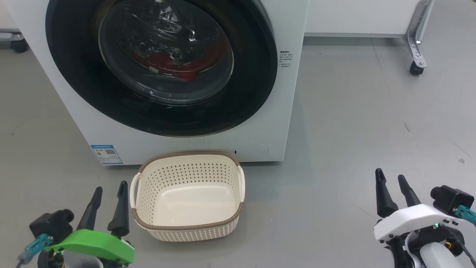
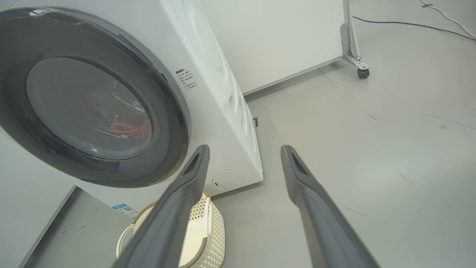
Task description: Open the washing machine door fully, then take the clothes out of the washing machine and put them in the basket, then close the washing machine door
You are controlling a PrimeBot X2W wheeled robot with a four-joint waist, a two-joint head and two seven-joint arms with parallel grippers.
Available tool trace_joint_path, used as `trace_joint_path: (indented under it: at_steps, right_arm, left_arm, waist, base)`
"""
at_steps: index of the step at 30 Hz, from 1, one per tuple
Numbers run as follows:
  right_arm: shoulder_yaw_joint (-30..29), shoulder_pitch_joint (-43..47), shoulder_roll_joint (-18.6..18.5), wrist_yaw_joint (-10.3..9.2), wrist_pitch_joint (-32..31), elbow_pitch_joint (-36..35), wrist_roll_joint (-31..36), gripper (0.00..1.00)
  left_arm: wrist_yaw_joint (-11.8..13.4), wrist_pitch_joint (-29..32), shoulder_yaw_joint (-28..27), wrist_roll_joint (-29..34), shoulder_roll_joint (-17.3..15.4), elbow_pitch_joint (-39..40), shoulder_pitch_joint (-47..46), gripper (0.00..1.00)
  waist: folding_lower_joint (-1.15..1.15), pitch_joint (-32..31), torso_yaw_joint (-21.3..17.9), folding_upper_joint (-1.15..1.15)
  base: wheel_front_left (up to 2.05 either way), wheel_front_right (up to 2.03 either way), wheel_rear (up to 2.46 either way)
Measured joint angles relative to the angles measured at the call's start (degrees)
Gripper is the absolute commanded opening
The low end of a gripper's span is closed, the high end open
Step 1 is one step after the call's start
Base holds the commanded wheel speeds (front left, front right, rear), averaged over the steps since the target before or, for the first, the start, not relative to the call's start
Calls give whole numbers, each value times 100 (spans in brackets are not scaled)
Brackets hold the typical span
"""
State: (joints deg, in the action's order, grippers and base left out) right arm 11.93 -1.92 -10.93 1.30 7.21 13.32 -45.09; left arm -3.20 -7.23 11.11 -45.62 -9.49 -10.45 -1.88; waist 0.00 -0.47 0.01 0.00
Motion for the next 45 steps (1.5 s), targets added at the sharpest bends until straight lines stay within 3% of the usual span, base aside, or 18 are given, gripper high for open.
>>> trace_joint_path:
  at_steps: [15, 32, 45]
  right_arm:
    - [450, 1, -38, -257, 300, 76, 1088, 100]
    - [840, -1, -74, -447, 624, 183, 2119, 100]
    - [776, -1, -23, -501, 673, 322, 2243, 100]
  left_arm:
    - [279, -302, 392, 1217, -47, -9, 0, 100]
    - [578, -528, 614, 2052, -35, -205, 5, 100]
    - [646, -466, 571, 2064, 65, -369, 5, 100]
  waist:
    - [0, -19, -1, 0]
    - [0, -32, -12, 0]
    - [0, -42, -16, 0]
  base:
    - [0, 0, 0]
    - [0, 0, 0]
    - [0, 0, 0]
